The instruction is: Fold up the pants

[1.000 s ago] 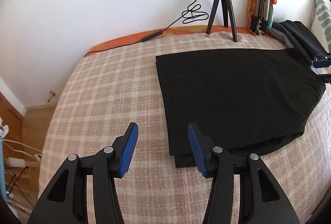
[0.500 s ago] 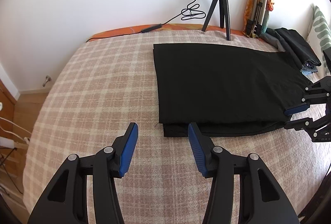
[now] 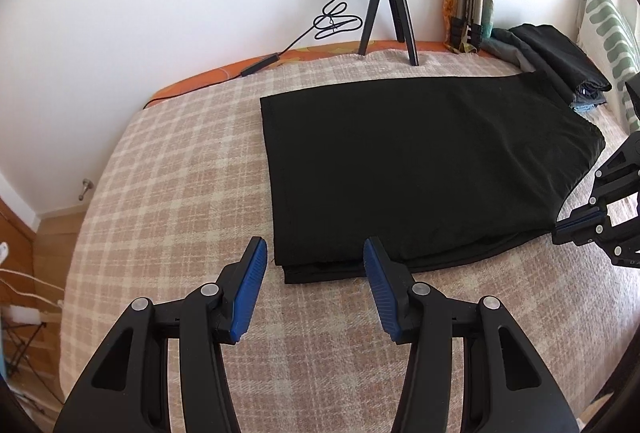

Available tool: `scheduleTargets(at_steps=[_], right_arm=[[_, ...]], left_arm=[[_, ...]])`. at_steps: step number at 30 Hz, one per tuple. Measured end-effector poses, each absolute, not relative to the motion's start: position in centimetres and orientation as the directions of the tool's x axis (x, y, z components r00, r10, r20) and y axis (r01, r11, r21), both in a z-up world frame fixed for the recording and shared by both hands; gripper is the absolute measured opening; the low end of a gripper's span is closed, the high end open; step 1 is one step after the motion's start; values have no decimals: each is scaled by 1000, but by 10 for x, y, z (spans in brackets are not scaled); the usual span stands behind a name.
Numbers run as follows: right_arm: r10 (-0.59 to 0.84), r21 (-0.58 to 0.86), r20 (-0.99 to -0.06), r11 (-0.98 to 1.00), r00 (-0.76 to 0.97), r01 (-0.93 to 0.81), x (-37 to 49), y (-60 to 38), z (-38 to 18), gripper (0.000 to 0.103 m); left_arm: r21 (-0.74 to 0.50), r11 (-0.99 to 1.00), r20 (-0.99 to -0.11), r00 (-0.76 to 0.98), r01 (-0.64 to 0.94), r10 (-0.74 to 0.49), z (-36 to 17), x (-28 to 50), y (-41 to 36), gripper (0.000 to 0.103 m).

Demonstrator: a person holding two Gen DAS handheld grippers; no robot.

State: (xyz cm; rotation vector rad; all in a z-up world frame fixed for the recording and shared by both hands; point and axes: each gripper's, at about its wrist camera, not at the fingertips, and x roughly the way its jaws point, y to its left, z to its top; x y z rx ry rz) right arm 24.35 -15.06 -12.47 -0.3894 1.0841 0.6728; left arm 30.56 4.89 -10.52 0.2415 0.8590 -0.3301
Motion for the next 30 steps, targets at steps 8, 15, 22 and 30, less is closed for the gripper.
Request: scheduleTargets(at_steps=[8,15,22,30], right_arm=[[341,118,-854,863,393,-491,233,-215,-100,47],[241,146,-843,963,481,-226,222,-303,-88,68],[187,214,-819,977,543,-15,204,-386,-81,69],[190,312,-784,944,591,110,199,-455,-77,71]], left_arm=[[36,898,-755,600,439,-263,-99,307,13,49],[1,828,-738,560,561,-378,-92,294,-46,49],[-23,726,-733,482,687,-480,-85,276,-119,49],[-30,576,-727,377,817,-573,-85,251,-214,54]])
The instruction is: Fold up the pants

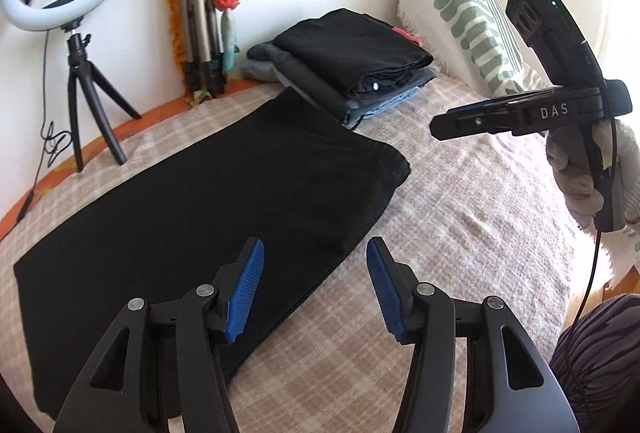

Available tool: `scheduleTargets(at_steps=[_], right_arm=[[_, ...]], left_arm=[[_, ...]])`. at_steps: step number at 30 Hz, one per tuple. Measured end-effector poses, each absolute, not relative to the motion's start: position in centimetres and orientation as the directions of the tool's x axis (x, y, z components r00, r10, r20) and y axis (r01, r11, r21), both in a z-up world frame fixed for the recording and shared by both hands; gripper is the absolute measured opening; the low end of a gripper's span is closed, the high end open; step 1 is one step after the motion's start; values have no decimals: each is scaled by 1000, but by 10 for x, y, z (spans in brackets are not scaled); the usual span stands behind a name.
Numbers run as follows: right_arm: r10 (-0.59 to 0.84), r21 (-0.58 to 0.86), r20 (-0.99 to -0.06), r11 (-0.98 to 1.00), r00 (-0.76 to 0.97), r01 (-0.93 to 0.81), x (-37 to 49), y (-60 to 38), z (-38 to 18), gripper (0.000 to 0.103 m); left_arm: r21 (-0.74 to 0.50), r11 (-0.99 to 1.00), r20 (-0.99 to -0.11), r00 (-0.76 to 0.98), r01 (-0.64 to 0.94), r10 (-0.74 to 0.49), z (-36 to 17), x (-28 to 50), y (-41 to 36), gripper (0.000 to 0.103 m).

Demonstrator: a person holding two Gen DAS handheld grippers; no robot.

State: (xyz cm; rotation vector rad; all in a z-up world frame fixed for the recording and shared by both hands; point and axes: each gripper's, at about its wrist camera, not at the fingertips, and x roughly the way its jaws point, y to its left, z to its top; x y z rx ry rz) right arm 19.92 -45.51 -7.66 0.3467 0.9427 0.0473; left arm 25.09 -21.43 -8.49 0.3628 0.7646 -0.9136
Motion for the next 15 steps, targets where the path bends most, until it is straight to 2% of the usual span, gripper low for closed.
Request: scheduleTargets(at_steps=[6,15], right_arm=[[229,399,-763,903,605,162,207,-488,-85,72],[301,482,-744,860,596,167,230,-508,-99,72]], left_arm=[[-12,502,-739,331,865,-587,-95,237,-273,54],[113,453,-784,359,885,-506,-130,230,-338,56]])
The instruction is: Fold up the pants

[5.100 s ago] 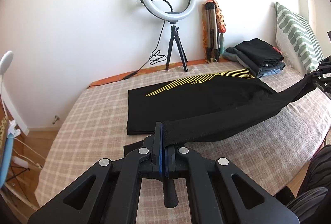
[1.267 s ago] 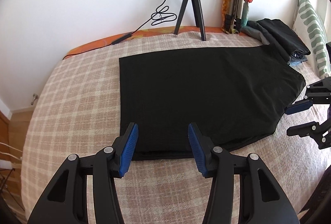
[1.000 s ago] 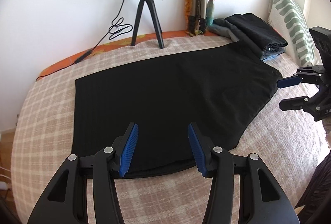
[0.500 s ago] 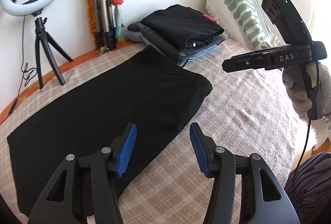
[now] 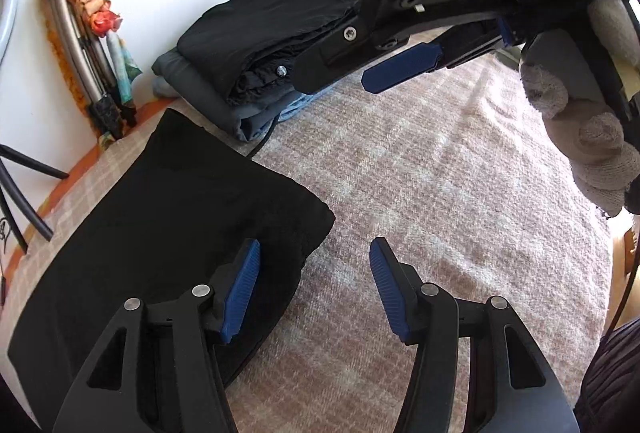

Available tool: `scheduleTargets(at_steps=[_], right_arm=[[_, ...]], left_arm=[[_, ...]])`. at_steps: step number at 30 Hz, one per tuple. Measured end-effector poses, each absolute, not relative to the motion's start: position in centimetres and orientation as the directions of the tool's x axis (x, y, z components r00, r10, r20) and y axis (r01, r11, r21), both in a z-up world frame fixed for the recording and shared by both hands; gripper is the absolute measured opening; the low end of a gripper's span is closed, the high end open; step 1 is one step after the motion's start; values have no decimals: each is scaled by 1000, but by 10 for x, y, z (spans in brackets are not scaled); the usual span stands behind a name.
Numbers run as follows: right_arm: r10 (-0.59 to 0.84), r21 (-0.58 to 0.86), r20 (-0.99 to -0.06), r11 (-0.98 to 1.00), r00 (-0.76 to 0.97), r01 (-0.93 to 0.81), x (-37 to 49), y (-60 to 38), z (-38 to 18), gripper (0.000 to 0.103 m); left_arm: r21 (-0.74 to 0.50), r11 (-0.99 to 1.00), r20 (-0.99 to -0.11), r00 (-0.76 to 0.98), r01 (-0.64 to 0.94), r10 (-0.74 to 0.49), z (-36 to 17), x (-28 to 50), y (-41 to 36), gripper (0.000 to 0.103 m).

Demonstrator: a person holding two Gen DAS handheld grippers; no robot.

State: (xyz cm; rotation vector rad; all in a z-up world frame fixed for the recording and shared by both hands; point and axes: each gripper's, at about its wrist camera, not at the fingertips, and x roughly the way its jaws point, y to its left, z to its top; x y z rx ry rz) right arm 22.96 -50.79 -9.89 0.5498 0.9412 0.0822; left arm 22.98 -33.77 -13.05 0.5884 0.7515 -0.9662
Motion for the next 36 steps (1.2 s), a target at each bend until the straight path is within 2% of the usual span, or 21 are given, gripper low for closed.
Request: scheduleTargets(at_steps=[3,6,7,10,13,22,31,33,36], right_arm=[[314,491,-742,856,593,161,238,-510,-101,72],[322,498,-740,852,590,160,246,-510,-103,72],[322,497,-741,853,589,159,248,-509,-104,72],[327,499,-743,852,584,158,256,-508,-106,72],[360,531,-736,833,573,159,264,-506,-112,72],[483,644,-701,744,524,176,302,-489,-137,72],[543,717,-666,654,511,240,333,-484,-166,73],[542,725,-659,641,521,251,337,-483,-170,71],[545,747,-638,609,543,266,340,-485,-175,56]], left_arm=[[131,468,-794,375,874,-479,-141,236,-345,56],[86,495,-793,360,865,-491,-145,247,-345,53],[61,503,-790,349,862,-503,-146,251,-345,43],[-6,513,-774,321,859,-546,-144,258,-340,27],[-46,523,-751,316,851,-579,-137,260,-333,18],[-165,539,-678,303,826,-670,-117,264,-312,16],[-181,523,-660,292,833,-692,-114,258,-304,15],[-191,522,-653,290,831,-700,-113,259,-301,15],[-217,520,-643,280,827,-713,-112,262,-298,15]])
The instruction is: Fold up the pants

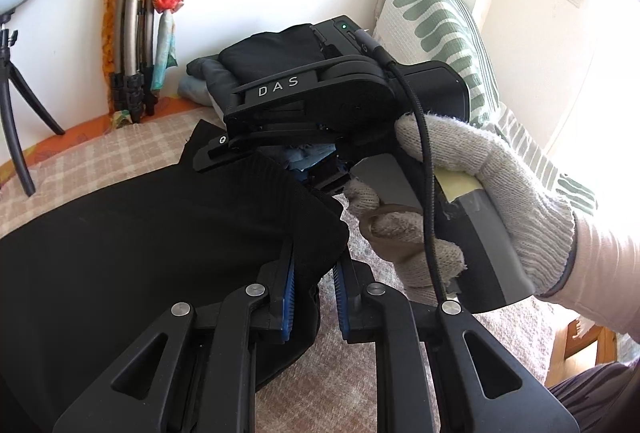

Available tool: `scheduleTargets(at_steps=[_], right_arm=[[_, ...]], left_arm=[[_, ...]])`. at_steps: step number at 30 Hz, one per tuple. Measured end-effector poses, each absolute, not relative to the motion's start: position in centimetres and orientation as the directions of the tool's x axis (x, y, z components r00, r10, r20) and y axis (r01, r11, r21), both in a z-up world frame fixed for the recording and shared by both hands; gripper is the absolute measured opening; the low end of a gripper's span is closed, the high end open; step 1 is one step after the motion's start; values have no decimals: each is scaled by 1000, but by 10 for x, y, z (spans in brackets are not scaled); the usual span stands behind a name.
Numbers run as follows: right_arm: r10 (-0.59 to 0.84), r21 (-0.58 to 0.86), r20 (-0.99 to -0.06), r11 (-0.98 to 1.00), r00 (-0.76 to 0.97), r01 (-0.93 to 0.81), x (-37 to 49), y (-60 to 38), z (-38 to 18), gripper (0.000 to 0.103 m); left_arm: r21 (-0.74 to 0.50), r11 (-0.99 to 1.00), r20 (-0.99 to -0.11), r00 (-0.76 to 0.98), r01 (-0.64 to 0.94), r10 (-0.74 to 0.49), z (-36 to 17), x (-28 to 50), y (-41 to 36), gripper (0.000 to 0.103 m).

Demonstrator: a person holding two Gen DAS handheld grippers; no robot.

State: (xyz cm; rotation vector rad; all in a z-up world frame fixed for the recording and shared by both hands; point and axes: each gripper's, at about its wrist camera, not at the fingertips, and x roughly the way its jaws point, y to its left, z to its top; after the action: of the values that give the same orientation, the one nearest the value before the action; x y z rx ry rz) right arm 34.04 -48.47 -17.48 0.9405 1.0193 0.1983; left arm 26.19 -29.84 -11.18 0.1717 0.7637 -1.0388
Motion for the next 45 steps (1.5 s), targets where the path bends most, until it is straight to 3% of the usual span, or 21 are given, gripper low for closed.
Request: scheduleTargets(at_steps=[2,7,15,27,45], right_arm=[[554,764,-621,586,555,270,341,-485,-177,35],[525,775,-586,585,617,239,331,-483,-161,16],[475,738,-575,652,666,172,327,-454,-102,14],[490,673,-584,738,647,49,346,-355,-36,14],[527,598,-665,800,529,-45,399,-191,-58,14]], left_arm=[[-217,518,-641,280,827,-715,-111,261,-297,15],[-244,519,-624,277,819,-730,-110,260,-292,15],[-281,529,-564,308,801,-766,-89,257,-266,15],[-357,601,-467,421,715,-778,-56,264,-167,15],[-467,720,-448,565,513,-693,-82,275,-31,15]])
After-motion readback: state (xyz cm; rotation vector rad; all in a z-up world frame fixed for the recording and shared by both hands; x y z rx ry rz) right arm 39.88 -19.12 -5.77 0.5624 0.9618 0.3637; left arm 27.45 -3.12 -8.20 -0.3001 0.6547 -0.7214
